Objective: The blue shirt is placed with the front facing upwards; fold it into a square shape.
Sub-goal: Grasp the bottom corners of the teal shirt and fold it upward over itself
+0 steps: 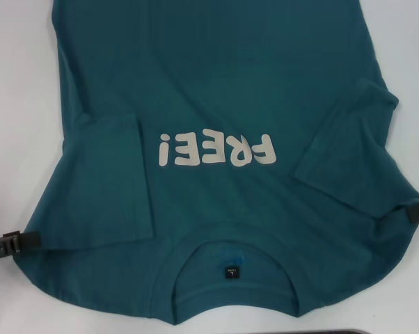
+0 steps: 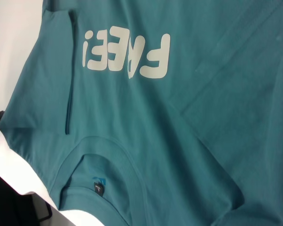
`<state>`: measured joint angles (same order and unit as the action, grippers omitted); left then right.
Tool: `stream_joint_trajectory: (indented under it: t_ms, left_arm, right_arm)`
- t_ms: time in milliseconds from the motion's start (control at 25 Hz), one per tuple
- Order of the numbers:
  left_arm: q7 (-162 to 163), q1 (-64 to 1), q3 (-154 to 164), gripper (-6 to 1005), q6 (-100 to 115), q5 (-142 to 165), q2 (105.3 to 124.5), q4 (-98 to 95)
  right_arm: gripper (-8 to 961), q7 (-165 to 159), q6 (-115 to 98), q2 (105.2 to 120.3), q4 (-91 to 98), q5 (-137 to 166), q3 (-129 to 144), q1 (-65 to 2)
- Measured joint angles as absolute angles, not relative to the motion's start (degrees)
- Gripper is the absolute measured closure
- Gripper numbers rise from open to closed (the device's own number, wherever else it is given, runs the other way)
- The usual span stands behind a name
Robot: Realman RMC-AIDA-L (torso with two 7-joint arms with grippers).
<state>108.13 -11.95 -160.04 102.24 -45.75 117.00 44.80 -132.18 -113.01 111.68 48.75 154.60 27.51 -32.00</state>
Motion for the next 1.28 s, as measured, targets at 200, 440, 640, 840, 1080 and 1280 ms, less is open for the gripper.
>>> stream_joint_trajectory:
  t_ms: [200,440,640,840,1080,1280]
  left_arm:
    - [108.37,-11.96,-159.06,246,101.54,-45.67,117.09,44.34]
    - [108.67,-12.00,-158.44,258,100.82,-45.04,117.28,44.14]
    - [109.36,-12.14,-158.46,268,100.72,-45.00,117.29,44.10]
    - [110.60,-12.59,-157.92,276,102.12,-44.89,118.22,45.98]
    - [111.57,-12.48,-157.45,385,101.57,-42.06,121.64,52.68]
    - [111.66,-12.80,-157.12,475,101.80,-41.93,121.68,52.83]
  right_arm:
    - [918,-132.19,-112.85,111.62,48.55,154.60,27.51,-32.18]
    - [918,-132.19,-112.84,111.62,48.51,154.60,27.51,-32.16]
    - [918,-132.19,-112.84,111.62,48.51,154.60,27.51,-32.08]
    - [918,-132.19,-112.95,111.62,48.51,154.60,27.50,-32.17]
    - [918,-132.34,-113.21,111.62,48.75,154.60,27.50,-32.07]
    - [917,-132.36,-113.10,111.62,48.52,154.60,27.42,-32.24]
